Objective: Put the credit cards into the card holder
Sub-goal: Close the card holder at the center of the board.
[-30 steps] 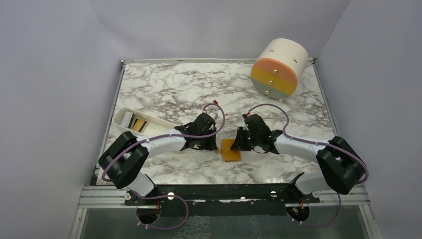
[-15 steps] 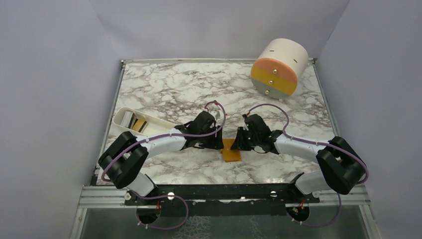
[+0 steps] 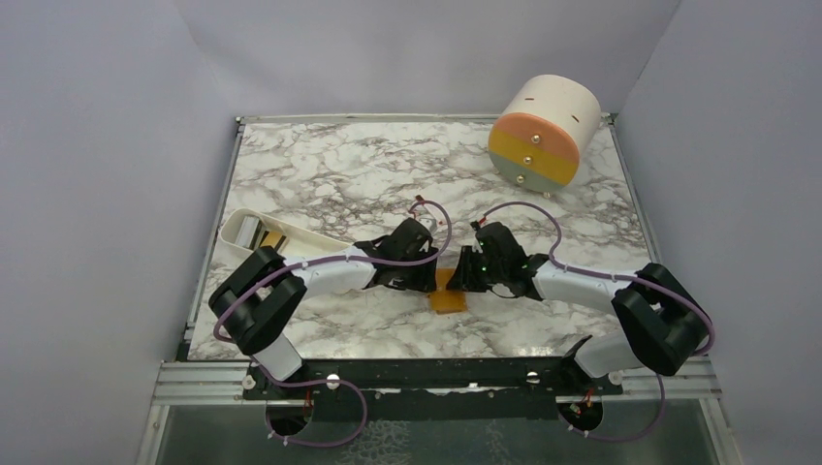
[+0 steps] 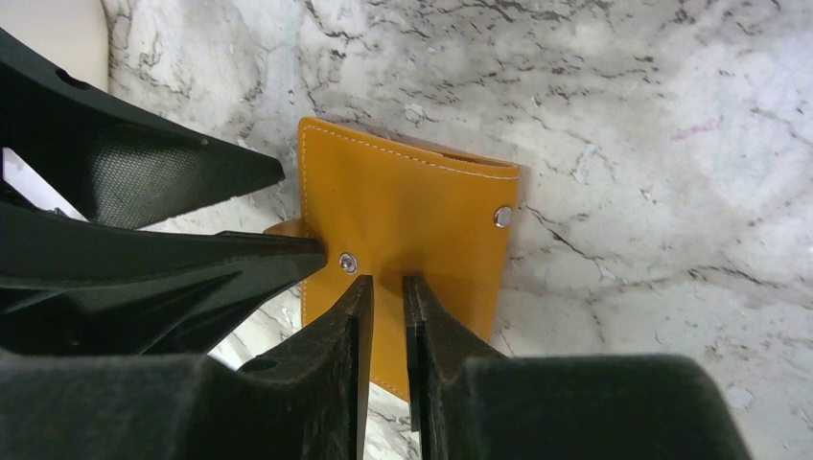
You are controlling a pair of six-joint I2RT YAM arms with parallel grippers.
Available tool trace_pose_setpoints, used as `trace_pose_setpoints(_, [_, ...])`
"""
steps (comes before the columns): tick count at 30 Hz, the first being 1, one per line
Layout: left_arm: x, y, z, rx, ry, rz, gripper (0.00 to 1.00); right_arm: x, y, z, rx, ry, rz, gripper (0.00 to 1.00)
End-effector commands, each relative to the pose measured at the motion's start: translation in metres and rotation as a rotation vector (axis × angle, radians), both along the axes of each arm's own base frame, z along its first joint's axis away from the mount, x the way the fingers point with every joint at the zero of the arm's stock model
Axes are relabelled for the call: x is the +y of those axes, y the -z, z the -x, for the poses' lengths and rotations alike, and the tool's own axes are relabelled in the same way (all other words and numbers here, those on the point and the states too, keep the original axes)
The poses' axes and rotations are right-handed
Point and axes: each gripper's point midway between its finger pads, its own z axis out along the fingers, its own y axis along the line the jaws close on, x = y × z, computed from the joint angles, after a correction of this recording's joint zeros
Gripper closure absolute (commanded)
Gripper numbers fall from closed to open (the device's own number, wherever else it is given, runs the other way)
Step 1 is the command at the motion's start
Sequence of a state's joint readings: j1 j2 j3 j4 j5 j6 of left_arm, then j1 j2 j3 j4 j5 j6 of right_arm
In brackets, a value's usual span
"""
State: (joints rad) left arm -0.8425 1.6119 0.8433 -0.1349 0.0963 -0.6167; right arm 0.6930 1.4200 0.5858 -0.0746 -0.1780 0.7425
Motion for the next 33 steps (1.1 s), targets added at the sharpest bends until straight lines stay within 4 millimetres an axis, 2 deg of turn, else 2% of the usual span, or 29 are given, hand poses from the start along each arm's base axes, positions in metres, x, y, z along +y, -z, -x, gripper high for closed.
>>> trace_pose_setpoints(1, [0.026,0.003,-0.004,-0.053,-0.027,-0.129,0.53,-0.027,0.043,0.020,0.085,0.011,0.143,0.81])
trace_pose_setpoints(7, [0.038,0.001,-0.001,-0.062,-0.031,-0.163,0.67,-0.032,0.051,0.024,0.103,0.020,0.160,0.81])
trace_pose_setpoints(16, [0.045,0.004,0.005,-0.045,-0.045,-0.180,0.72,-0.035,0.053,0.028,0.109,0.025,0.164,0.81])
trace_pose_setpoints(26, [0.033,-0.013,0.012,-0.031,-0.069,-0.061,0.79,-0.033,0.050,0.026,0.101,0.023,0.155,0.81])
trace_pose_setpoints(33, [0.025,-0.011,0.015,-0.008,-0.086,0.010,0.82,-0.033,0.048,0.028,0.095,0.023,0.141,0.81])
